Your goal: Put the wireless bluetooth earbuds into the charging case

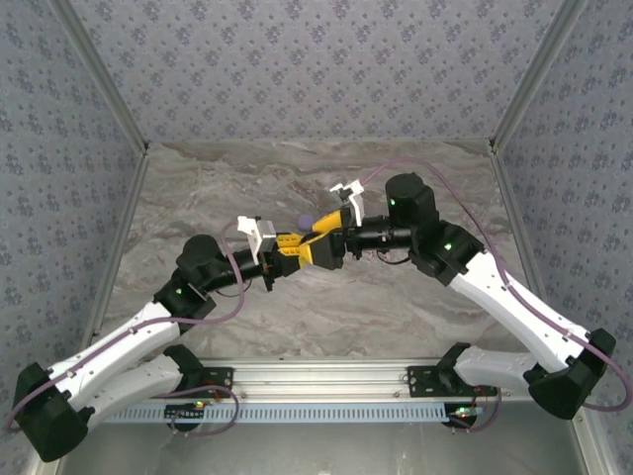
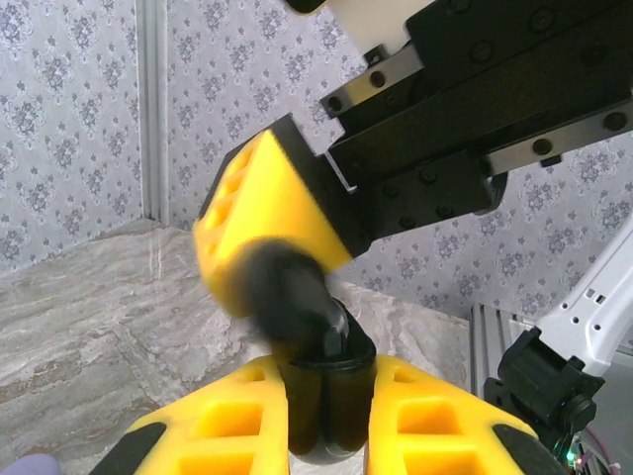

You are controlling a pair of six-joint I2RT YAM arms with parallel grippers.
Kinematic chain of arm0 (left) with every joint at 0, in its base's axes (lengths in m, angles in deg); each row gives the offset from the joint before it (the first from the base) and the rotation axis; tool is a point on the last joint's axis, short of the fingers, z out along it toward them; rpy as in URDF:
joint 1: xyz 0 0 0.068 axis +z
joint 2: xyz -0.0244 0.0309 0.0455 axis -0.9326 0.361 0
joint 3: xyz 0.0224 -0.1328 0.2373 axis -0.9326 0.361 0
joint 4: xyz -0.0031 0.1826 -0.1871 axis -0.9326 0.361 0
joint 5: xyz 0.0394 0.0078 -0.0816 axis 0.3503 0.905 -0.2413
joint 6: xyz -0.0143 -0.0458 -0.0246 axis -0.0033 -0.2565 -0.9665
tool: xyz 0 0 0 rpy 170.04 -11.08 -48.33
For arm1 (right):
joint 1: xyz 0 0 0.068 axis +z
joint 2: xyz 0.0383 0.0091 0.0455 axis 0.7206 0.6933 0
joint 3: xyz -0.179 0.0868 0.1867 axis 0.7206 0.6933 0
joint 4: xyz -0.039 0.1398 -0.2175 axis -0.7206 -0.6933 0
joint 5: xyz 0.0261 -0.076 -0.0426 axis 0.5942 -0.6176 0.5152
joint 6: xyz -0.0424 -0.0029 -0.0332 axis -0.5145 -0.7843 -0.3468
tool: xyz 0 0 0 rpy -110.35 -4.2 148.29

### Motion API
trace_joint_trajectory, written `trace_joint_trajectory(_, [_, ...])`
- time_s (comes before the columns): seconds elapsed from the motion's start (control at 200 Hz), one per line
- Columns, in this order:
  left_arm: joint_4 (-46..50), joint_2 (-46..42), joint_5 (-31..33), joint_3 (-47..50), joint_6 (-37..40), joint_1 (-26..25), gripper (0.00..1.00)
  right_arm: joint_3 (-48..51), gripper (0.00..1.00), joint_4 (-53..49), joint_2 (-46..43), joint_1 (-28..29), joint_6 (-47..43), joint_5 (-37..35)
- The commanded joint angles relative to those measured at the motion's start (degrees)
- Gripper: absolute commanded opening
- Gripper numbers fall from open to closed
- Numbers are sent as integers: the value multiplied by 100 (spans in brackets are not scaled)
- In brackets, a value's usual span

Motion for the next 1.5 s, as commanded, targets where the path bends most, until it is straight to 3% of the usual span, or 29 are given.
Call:
trace_joint_trajectory(0.0, [-95, 29, 10, -118, 6, -15, 0, 9, 100, 125, -339, 86, -88, 41])
trace_joint_trajectory(0.23, [-113, 30, 38, -118, -21, -10, 0, 157, 100, -338, -392, 106, -270, -515])
trace_joint_trajectory(0.46, [308, 194, 486, -86, -159, -11, 0, 8, 100, -1098, -868, -11, -714, -2759])
trace_joint_trajectory(0.58, [381, 574, 730, 0, -343, 48, 0, 713, 100, -979, -1358, -188, -396, -3743])
trace_joint_trajectory(0.785, [377, 1859, 721, -298, -867, 373, 0, 1795, 100, -379, -2051, -699, 423, -3356])
trace_joint_trajectory(0.939, [1279, 3200, 970, -1210, -1167, 437, 0, 2174, 100, -297, -2307, -863, 831, -3339])
trace_joint_trajectory(1.234, [1839, 5180, 765, -2496, -1879, 438, 0, 2202, 100, -411, -2352, -914, 670, -3130])
trace_joint_trajectory(1.499, [1783, 6032, 553, -3050, -2198, 438, 0, 2282, 100, -291, -2392, -934, 530, -3010])
